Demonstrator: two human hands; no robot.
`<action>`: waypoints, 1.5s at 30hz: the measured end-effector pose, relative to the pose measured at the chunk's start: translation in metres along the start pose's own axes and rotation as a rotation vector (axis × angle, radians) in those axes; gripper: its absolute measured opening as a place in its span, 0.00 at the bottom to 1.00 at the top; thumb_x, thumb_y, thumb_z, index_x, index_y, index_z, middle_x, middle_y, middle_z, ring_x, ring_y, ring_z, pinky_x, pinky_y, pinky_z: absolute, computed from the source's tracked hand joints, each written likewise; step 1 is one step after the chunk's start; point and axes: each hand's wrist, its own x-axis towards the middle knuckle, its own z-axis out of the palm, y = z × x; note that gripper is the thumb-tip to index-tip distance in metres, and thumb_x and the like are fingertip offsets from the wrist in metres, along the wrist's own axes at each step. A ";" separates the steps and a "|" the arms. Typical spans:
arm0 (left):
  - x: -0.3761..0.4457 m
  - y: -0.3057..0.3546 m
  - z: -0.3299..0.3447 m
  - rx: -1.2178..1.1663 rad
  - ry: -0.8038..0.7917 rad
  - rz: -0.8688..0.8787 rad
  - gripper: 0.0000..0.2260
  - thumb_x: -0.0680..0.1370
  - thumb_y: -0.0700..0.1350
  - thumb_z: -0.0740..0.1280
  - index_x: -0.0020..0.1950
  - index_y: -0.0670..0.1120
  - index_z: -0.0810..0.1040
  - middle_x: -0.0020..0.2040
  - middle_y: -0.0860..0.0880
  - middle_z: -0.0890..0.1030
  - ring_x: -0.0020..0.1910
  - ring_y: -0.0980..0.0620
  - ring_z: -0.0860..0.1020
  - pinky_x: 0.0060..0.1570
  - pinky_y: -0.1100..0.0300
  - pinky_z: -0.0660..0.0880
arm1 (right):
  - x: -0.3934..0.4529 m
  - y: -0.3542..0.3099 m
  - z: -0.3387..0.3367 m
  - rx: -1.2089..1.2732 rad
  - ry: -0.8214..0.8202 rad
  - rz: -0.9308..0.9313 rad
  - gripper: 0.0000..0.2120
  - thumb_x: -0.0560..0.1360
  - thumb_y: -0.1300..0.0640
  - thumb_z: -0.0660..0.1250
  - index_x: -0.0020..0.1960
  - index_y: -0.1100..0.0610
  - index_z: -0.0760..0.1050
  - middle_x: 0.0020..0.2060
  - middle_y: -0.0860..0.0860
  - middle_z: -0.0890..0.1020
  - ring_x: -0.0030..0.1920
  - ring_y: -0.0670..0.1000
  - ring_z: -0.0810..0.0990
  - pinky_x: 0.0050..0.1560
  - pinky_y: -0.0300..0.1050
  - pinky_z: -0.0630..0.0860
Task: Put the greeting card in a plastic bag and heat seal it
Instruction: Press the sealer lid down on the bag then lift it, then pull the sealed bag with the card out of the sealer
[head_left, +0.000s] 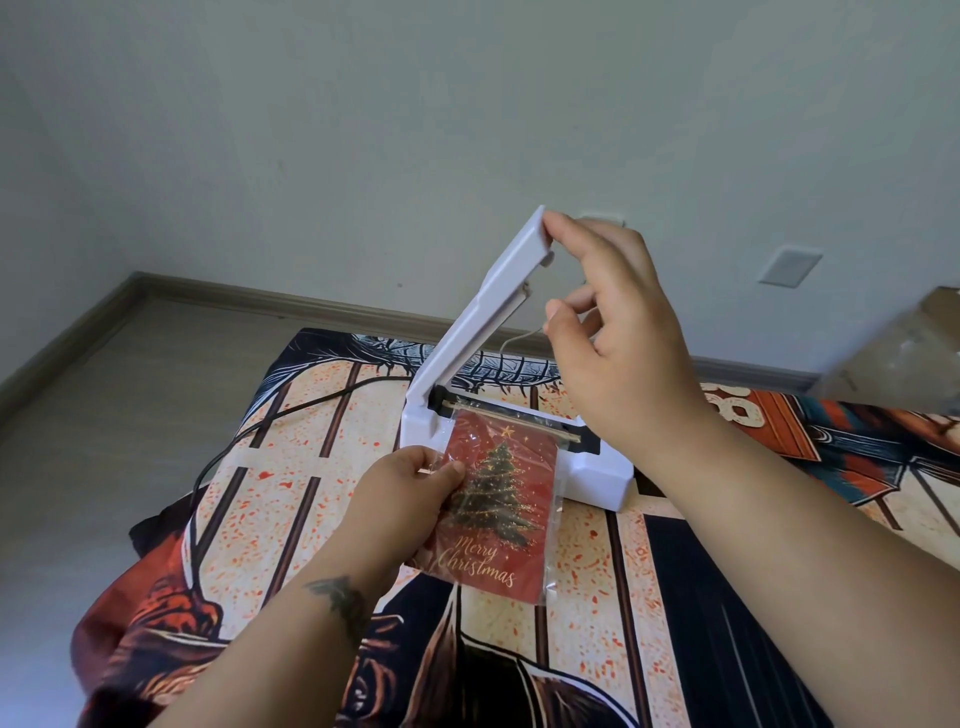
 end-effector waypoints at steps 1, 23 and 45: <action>0.000 0.000 0.000 0.007 -0.003 0.001 0.09 0.78 0.49 0.67 0.42 0.46 0.80 0.38 0.44 0.86 0.33 0.45 0.85 0.26 0.57 0.81 | 0.001 0.000 0.000 -0.001 0.001 -0.003 0.26 0.74 0.69 0.61 0.70 0.57 0.67 0.61 0.46 0.67 0.42 0.37 0.74 0.45 0.28 0.69; -0.001 0.001 0.000 0.004 0.008 -0.006 0.08 0.78 0.48 0.68 0.43 0.45 0.80 0.37 0.42 0.85 0.32 0.40 0.85 0.22 0.56 0.78 | -0.099 0.057 0.016 -0.266 -0.259 0.730 0.25 0.75 0.39 0.58 0.29 0.54 0.75 0.24 0.49 0.81 0.25 0.49 0.78 0.34 0.49 0.78; -0.002 0.001 0.001 -0.029 0.009 -0.008 0.08 0.78 0.47 0.68 0.44 0.44 0.81 0.38 0.42 0.86 0.30 0.44 0.85 0.36 0.42 0.82 | -0.104 0.056 0.040 0.096 -0.084 0.840 0.21 0.74 0.46 0.65 0.36 0.64 0.75 0.25 0.61 0.72 0.27 0.54 0.68 0.34 0.46 0.64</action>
